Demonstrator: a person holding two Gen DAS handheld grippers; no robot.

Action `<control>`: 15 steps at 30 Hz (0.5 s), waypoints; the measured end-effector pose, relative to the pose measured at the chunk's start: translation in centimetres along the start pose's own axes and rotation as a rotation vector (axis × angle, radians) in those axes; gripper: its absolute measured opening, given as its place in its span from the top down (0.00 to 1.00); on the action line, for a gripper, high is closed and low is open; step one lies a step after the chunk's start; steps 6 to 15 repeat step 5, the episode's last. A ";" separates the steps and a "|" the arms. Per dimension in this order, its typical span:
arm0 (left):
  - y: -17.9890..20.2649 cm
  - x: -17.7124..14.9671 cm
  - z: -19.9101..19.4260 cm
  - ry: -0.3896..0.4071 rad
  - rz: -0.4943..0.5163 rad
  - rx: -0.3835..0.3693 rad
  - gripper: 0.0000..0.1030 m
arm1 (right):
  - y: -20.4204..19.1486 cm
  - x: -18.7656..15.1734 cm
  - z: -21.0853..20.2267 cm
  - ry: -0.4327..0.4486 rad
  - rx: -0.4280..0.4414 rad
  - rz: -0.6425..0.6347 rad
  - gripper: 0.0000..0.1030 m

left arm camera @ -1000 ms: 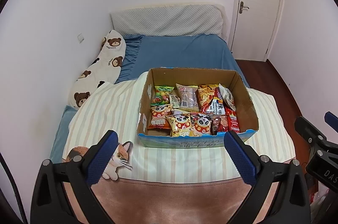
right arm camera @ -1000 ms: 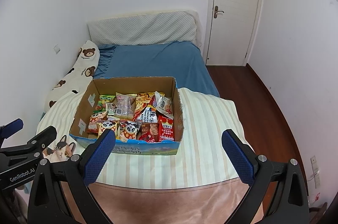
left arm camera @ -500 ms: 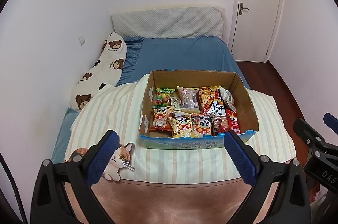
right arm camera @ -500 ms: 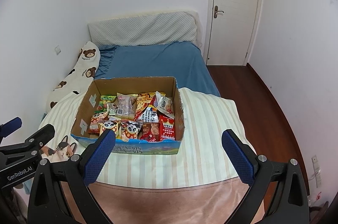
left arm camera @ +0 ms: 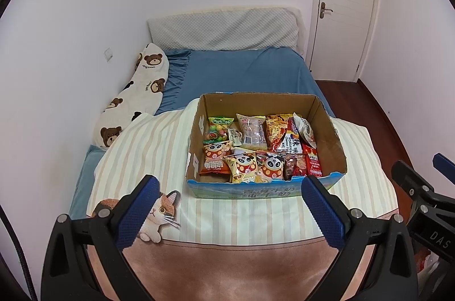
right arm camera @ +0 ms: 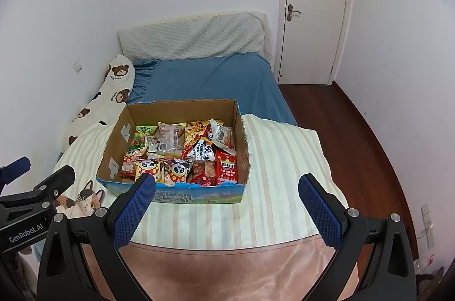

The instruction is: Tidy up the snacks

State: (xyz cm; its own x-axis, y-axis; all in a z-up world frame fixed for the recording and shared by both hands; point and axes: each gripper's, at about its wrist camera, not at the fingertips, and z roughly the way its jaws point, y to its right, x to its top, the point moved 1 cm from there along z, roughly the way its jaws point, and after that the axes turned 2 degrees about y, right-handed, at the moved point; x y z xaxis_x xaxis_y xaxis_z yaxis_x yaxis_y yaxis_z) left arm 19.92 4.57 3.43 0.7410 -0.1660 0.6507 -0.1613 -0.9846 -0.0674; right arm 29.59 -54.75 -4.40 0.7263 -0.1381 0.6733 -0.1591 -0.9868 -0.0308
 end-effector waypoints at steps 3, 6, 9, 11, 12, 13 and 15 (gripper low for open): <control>0.0 -0.1 0.0 0.008 0.002 0.000 0.00 | 0.0 0.0 -0.1 0.001 0.000 0.000 0.00; 0.0 -0.1 -0.2 0.015 0.005 0.001 0.00 | 0.0 -0.1 -0.1 0.000 0.001 0.002 0.00; 0.0 -0.1 -0.2 0.015 0.005 0.001 0.00 | 0.0 -0.1 -0.1 0.000 0.001 0.002 0.00; 0.0 -0.1 -0.2 0.015 0.005 0.001 0.00 | 0.0 -0.1 -0.1 0.000 0.001 0.002 0.00; 0.0 -0.1 -0.2 0.015 0.005 0.001 0.00 | 0.0 -0.1 -0.1 0.000 0.001 0.002 0.00; 0.0 -0.1 -0.2 0.015 0.005 0.001 0.00 | 0.0 -0.1 -0.1 0.000 0.001 0.002 0.00; 0.0 -0.1 -0.2 0.015 0.005 0.001 0.00 | 0.0 -0.1 -0.1 0.000 0.001 0.002 0.00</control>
